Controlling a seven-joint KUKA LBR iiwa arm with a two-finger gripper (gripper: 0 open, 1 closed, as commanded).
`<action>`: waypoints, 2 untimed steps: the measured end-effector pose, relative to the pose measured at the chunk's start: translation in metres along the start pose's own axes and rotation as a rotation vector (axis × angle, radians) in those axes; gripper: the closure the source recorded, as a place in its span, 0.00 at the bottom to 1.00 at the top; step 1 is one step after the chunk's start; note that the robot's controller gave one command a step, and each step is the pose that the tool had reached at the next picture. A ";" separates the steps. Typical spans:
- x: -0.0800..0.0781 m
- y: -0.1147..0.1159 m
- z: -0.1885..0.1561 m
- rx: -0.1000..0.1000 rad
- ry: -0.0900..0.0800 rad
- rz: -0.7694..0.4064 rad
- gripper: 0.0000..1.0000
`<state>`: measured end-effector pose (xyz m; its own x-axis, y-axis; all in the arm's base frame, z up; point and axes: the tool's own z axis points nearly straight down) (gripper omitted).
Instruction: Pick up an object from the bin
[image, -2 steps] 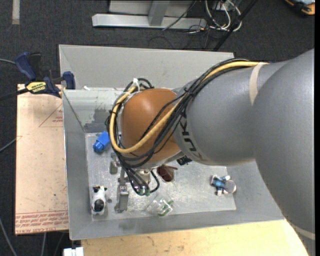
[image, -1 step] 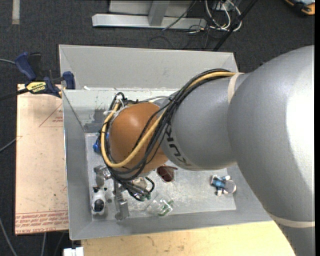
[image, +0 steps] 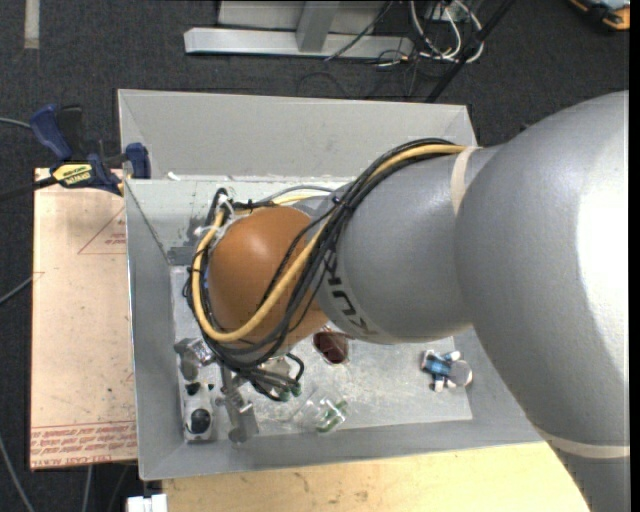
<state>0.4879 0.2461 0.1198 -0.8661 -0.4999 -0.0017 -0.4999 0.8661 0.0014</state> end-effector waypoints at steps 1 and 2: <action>0.001 0.001 0.001 0.001 0.000 -0.154 0.00; -0.001 0.000 0.050 0.009 -0.002 -0.311 0.00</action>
Offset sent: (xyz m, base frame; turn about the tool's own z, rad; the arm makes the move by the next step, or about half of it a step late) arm -0.0033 0.0037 -0.0498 -0.3163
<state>0.4889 0.2463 0.0702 -0.6718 -0.7407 -0.0023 -0.7407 0.6718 -0.0080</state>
